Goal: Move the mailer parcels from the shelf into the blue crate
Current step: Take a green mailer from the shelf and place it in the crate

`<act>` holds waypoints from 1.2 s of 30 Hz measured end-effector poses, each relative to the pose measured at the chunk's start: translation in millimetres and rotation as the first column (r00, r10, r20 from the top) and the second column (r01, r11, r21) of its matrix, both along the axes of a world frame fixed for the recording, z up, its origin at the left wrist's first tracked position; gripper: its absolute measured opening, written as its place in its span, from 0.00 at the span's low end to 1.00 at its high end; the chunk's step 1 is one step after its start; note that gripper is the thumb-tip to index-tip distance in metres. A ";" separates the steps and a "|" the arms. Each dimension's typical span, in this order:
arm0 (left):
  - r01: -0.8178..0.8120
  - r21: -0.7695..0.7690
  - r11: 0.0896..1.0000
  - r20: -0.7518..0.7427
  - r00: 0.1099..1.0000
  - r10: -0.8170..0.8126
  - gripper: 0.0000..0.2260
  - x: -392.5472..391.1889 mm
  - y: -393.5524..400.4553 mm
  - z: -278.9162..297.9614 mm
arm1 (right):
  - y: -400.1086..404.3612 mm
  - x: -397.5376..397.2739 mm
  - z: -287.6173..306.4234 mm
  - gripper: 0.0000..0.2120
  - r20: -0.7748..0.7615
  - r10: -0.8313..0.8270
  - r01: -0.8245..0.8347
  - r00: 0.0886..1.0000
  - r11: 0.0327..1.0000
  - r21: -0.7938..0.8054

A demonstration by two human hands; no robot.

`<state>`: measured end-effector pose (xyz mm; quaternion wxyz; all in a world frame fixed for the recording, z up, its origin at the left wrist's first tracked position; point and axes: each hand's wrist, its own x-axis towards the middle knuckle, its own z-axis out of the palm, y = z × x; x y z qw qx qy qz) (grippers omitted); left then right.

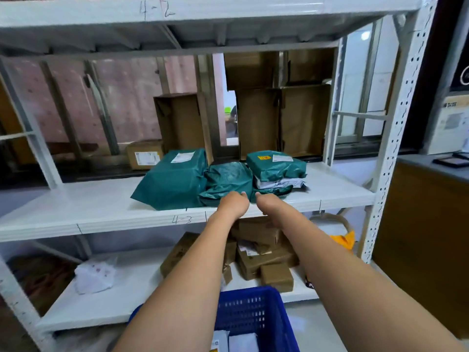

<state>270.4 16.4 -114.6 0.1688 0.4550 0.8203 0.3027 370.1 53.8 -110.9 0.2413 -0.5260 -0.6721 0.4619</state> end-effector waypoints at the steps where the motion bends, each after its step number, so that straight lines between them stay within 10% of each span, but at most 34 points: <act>1: -0.014 0.020 1.000 0.024 1.000 0.013 0.23 3.6 6.5 3.8 | 4.2 5.4 4.0 0.20 0.003 0.000 -0.001 1.000 1.000 0.013; 10: -0.085 0.267 0.960 0.340 0.940 -0.012 0.18 31.2 96.3 29.9 | 116.2 39.0 27.6 0.20 -0.018 -0.269 0.267 0.963 0.945 0.189; 25: -0.255 0.205 0.945 0.466 0.874 0.134 0.26 20.0 194.0 5.8 | 231.2 20.2 0.0 0.31 -0.070 -0.450 0.455 0.890 0.878 0.149; 30: -0.249 0.279 0.927 0.349 0.926 0.144 0.23 26.5 178.3 9.6 | 212.0 21.9 1.7 0.22 -0.380 -0.424 0.494 0.822 0.863 0.106; 36: -0.403 0.422 0.812 0.648 0.761 0.041 0.25 37.4 140.1 23.5 | 164.9 37.3 7.9 0.16 -0.728 -0.360 0.494 0.583 0.869 -0.034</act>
